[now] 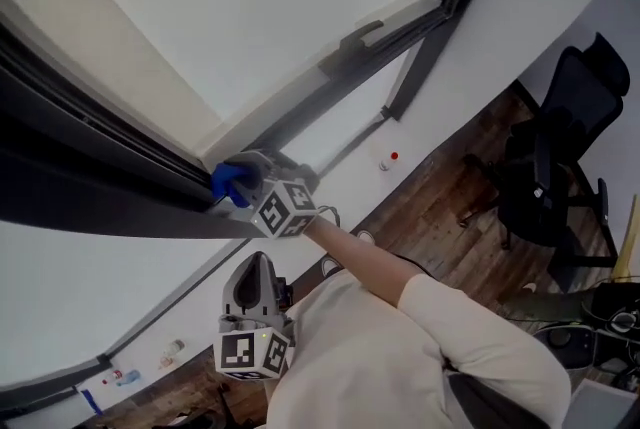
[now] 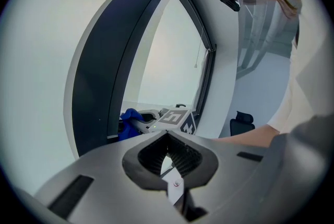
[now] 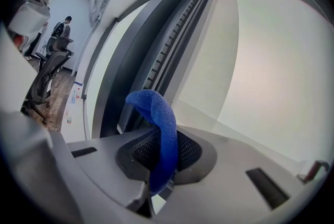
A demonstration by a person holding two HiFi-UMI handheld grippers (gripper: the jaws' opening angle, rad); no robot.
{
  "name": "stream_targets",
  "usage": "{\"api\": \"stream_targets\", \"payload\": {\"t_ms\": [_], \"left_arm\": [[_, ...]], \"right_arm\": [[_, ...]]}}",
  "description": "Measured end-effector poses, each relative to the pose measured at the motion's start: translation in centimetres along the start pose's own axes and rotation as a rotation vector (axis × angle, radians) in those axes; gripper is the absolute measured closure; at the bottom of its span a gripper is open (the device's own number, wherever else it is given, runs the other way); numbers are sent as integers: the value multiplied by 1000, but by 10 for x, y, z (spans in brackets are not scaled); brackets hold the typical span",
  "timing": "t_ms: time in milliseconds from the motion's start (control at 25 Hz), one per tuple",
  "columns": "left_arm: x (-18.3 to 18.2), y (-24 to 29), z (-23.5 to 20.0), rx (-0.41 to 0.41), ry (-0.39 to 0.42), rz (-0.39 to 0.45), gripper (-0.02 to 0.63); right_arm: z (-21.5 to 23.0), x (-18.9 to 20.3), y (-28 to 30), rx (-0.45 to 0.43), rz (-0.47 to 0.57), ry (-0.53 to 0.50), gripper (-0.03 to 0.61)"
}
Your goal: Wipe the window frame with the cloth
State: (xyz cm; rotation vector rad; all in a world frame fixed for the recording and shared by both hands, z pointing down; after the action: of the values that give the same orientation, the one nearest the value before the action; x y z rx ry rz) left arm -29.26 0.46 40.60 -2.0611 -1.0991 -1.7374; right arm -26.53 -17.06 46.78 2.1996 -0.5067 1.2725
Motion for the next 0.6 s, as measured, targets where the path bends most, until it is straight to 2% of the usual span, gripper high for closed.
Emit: {"api": "stream_targets", "payload": {"t_ms": [280,600], "left_arm": [[2,0,15,41,23,-3,606],[4,-8,16,9,16,6,606]], "right_arm": [[9,6,-11,6,-16,-1,534],[20,12,-21,24,-20,28,534]]}}
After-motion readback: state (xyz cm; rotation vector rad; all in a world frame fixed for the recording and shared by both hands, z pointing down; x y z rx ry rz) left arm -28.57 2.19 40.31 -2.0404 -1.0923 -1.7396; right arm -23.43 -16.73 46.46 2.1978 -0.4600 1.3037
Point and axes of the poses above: the fingertips, and each gripper's own axes: y forward along the fingers, z to its right, x out of its underside, the point moved 2 cm from there along -y, backward along the fingers, and after that the axes turned 2 degrees about y, right-handed, at the moved point
